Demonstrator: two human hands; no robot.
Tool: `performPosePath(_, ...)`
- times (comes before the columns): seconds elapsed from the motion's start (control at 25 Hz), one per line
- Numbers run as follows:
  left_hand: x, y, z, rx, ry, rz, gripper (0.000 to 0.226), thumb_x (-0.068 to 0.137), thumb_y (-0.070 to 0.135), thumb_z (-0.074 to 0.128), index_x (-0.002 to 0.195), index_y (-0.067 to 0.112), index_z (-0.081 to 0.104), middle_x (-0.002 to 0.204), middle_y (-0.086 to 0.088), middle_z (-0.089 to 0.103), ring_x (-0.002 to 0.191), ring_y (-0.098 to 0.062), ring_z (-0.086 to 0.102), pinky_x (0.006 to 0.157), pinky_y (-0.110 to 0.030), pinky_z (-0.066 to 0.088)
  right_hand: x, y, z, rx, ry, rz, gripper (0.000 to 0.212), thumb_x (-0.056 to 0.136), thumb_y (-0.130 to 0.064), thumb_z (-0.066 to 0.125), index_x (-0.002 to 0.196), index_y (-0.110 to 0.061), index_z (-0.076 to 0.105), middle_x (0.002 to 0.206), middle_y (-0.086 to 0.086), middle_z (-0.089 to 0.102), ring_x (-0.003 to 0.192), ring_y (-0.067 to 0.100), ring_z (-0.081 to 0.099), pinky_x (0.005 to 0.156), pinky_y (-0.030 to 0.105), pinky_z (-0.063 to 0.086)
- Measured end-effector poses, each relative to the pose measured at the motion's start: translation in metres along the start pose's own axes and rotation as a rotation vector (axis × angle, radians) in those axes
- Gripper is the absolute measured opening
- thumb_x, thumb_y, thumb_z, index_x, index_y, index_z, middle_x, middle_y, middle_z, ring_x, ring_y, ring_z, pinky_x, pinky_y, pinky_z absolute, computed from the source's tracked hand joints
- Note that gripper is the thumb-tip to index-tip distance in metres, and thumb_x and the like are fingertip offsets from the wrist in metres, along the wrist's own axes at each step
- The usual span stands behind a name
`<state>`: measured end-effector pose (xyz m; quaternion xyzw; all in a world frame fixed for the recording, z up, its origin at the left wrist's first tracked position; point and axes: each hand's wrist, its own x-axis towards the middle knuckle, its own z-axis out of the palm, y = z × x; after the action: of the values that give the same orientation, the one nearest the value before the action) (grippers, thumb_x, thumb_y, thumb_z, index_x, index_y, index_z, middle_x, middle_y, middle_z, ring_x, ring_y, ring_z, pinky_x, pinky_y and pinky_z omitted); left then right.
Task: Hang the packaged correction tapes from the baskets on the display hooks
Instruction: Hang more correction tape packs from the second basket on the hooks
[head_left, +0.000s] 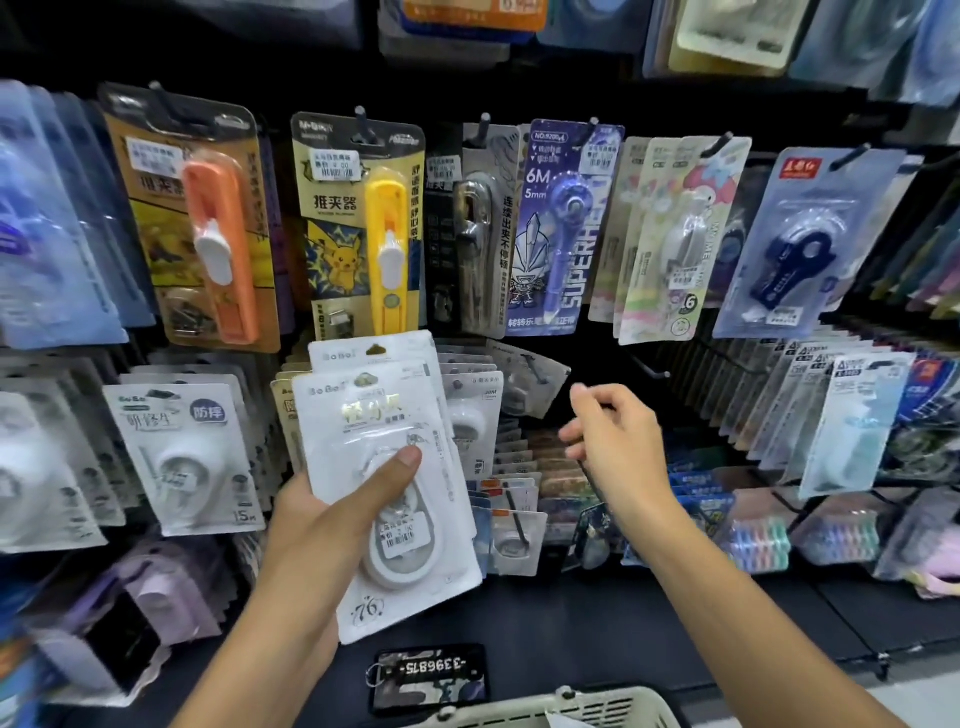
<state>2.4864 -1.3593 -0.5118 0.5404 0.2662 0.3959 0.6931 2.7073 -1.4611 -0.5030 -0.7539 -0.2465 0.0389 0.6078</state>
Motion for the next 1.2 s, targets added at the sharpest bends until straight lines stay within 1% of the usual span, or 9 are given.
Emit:
performPosePath(0.12,-0.004,-0.009,0.008,0.020,-0.016,-0.032,0.049,0.056,0.044,0.085,0.101,0.028,0.080,0.101,0.003,0.081,0.091,-0.018,0.079,0.079,-0.037,0.056,-0.018,-0.024,0.000,0.100,-0.157,-0.033,0.031,0.098,-0.047,0.056,0.085,-0.019,0.066,0.064,-0.007,0.067,0.054,0.006,0.058,0.058,0.029,0.048)
performPosePath(0.28,-0.006,-0.017,0.020,0.032,-0.025,-0.023,0.055,0.054,0.046,0.087,0.104,0.024,0.076,0.097,0.001,0.082,0.085,-0.019,0.079,0.067,-0.031,0.061,-0.089,-0.001,0.005,0.227,-0.666,0.045,0.051,0.075,-0.062,0.078,0.116,-0.040,0.057,0.101,-0.009,0.077,0.088,0.014,0.074,0.074,0.035,0.060)
performPosePath(0.36,-0.004,-0.017,0.021,-0.023,-0.092,-0.102,0.053,0.062,0.045,0.089,0.110,0.025,0.075,0.104,-0.004,0.081,0.091,-0.026,0.079,0.070,-0.040,0.064,-0.100,0.012,0.006,0.360,-0.617,0.098,0.066,0.072,-0.046,0.087,0.127,-0.038,0.051,0.109,0.002,0.076,0.091,0.025,0.075,0.066,0.040,0.062)
performPosePath(0.48,-0.004,-0.016,0.020,-0.062,-0.159,-0.144,0.049,0.074,0.042,0.088,0.118,0.027,0.073,0.114,-0.005,0.079,0.104,-0.030,0.075,0.089,-0.051,0.058,-0.094,0.019,-0.003,0.550,-0.486,0.166,0.051,0.079,-0.027,0.079,0.125,-0.017,0.061,0.103,0.012,0.077,0.078,0.025,0.074,0.043,0.029,0.054)
performPosePath(0.56,-0.005,-0.017,0.022,-0.034,-0.056,-0.073,0.052,0.068,0.042,0.085,0.116,0.024,0.073,0.106,-0.001,0.080,0.098,-0.024,0.077,0.081,-0.044,0.060,-0.089,0.022,-0.012,0.569,-0.392,0.156,0.046,0.078,-0.027,0.080,0.119,-0.014,0.064,0.100,0.011,0.077,0.078,0.023,0.074,0.041,0.029,0.053)
performPosePath(0.76,-0.005,-0.008,0.020,-0.042,0.093,0.055,0.043,0.071,0.038,0.079,0.112,0.025,0.075,0.106,0.004,0.080,0.099,-0.016,0.076,0.087,-0.037,0.054,-0.071,0.036,-0.031,0.343,-0.125,0.113,0.023,0.096,-0.017,0.066,0.115,-0.026,0.059,0.095,-0.003,0.077,0.071,0.014,0.072,0.046,0.029,0.053)
performPosePath(0.84,-0.004,-0.007,0.019,-0.029,0.091,0.085,0.044,0.072,0.039,0.079,0.114,0.026,0.075,0.108,0.006,0.080,0.099,-0.012,0.076,0.085,-0.033,0.052,-0.074,0.042,-0.031,0.285,-0.083,0.068,0.021,0.096,-0.019,0.065,0.109,-0.035,0.059,0.094,-0.005,0.076,0.057,0.009,0.064,0.042,0.024,0.047)
performPosePath(0.96,-0.005,-0.013,0.022,-0.029,0.068,0.059,0.045,0.071,0.040,0.079,0.114,0.027,0.075,0.106,0.008,0.080,0.097,-0.011,0.076,0.081,-0.028,0.051,-0.079,0.041,-0.027,0.277,-0.094,-0.002,0.026,0.096,-0.022,0.065,0.105,-0.046,0.059,0.099,-0.010,0.075,0.065,0.002,0.066,0.047,0.017,0.047)
performPosePath(1.2,-0.002,-0.018,0.025,-0.005,0.065,0.073,0.045,0.069,0.042,0.080,0.111,0.029,0.075,0.106,0.011,0.080,0.097,-0.007,0.076,0.082,-0.027,0.050,-0.060,0.034,-0.015,0.166,0.010,0.068,0.030,0.094,-0.030,0.067,0.113,-0.047,0.052,0.103,-0.012,0.068,0.087,0.018,0.071,0.073,0.051,0.059)
